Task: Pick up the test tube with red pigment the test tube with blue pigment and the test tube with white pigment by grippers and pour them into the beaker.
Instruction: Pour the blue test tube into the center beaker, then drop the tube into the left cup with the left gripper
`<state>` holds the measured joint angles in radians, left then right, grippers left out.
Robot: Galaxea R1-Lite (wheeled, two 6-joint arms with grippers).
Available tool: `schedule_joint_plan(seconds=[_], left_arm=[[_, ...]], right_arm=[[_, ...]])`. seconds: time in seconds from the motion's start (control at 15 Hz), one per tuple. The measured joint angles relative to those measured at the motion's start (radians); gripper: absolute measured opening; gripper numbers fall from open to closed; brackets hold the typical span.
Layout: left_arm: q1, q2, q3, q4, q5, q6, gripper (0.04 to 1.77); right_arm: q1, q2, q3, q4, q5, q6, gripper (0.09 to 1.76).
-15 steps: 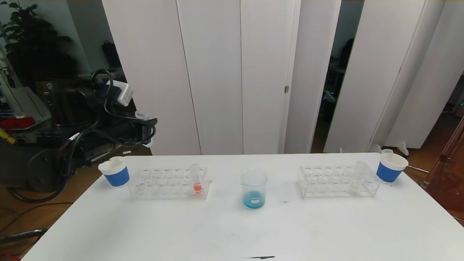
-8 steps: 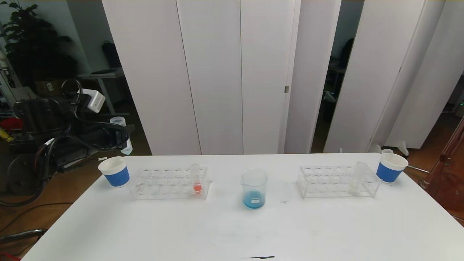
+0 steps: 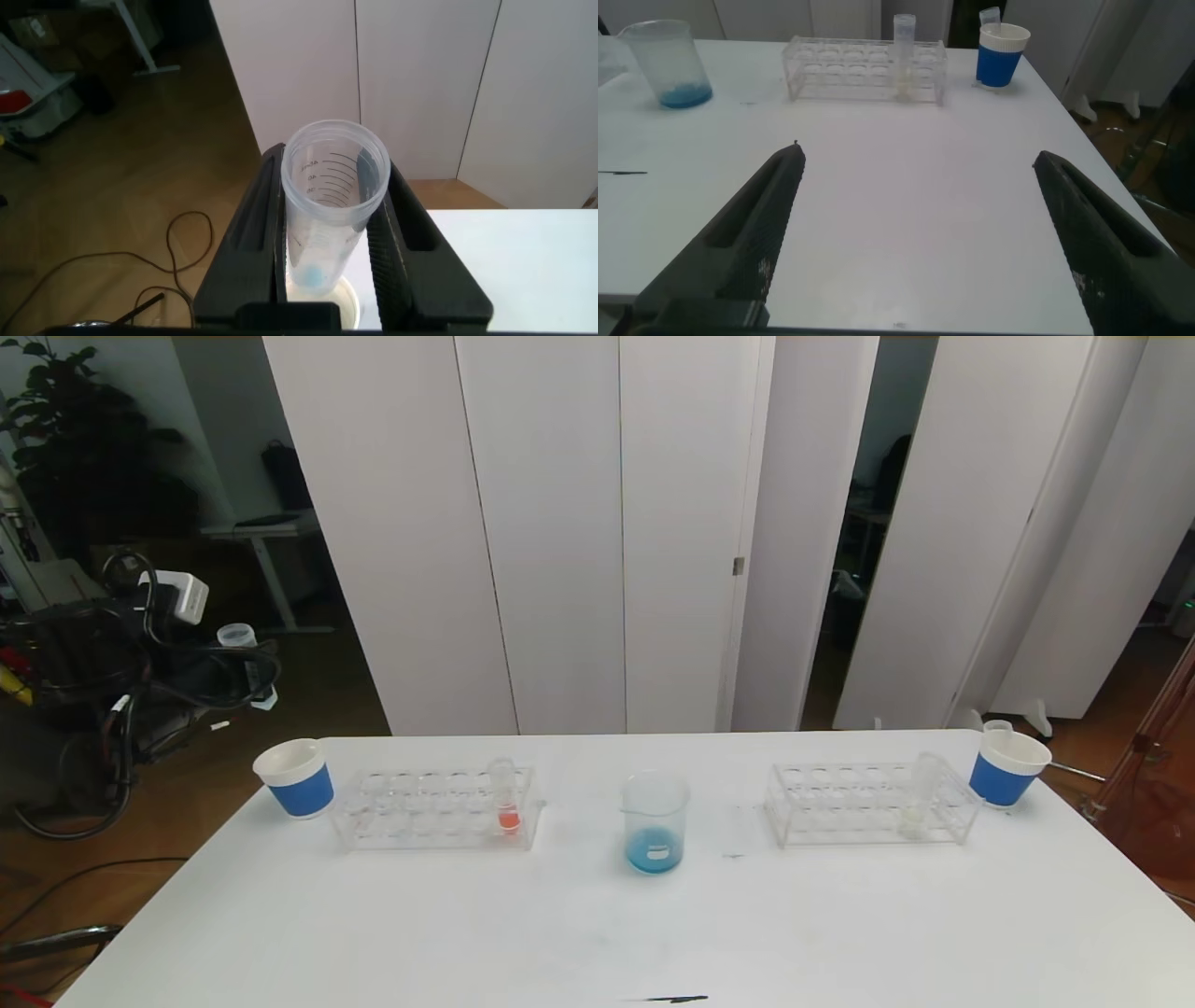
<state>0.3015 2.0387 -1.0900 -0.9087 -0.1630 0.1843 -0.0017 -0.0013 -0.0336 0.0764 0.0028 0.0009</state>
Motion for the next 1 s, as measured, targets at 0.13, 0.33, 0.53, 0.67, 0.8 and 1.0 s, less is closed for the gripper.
schedule_joint_plan(seconds=[0.13, 0.33, 0.53, 0.67, 0.8, 1.0], left_arm=[[0.010, 0.053, -0.001, -0.013, -0.001, 0.000, 0.58], [0.013, 0.116, 0.006, -0.014, 0.002, -0.003, 0.58], [0.013, 0.171, 0.009, -0.016, 0.004, -0.002, 0.58], [0.012, 0.198, 0.010, -0.016, 0.006, -0.009, 0.58], [0.012, 0.216, 0.016, -0.018, 0.006, -0.013, 0.58], [0.014, 0.226, 0.019, -0.019, 0.007, -0.016, 0.58]], right_arm=[[0.000, 0.000, 0.000, 0.000, 0.000, 0.000, 1.75], [0.000, 0.000, 0.000, 0.000, 0.000, 0.000, 1.75], [0.000, 0.000, 0.000, 0.000, 0.000, 0.000, 1.75], [0.000, 0.000, 0.000, 0.000, 0.000, 0.000, 1.75], [0.000, 0.000, 0.000, 0.000, 0.000, 0.000, 1.75], [0.000, 0.000, 0.000, 0.000, 0.000, 0.000, 1.75]])
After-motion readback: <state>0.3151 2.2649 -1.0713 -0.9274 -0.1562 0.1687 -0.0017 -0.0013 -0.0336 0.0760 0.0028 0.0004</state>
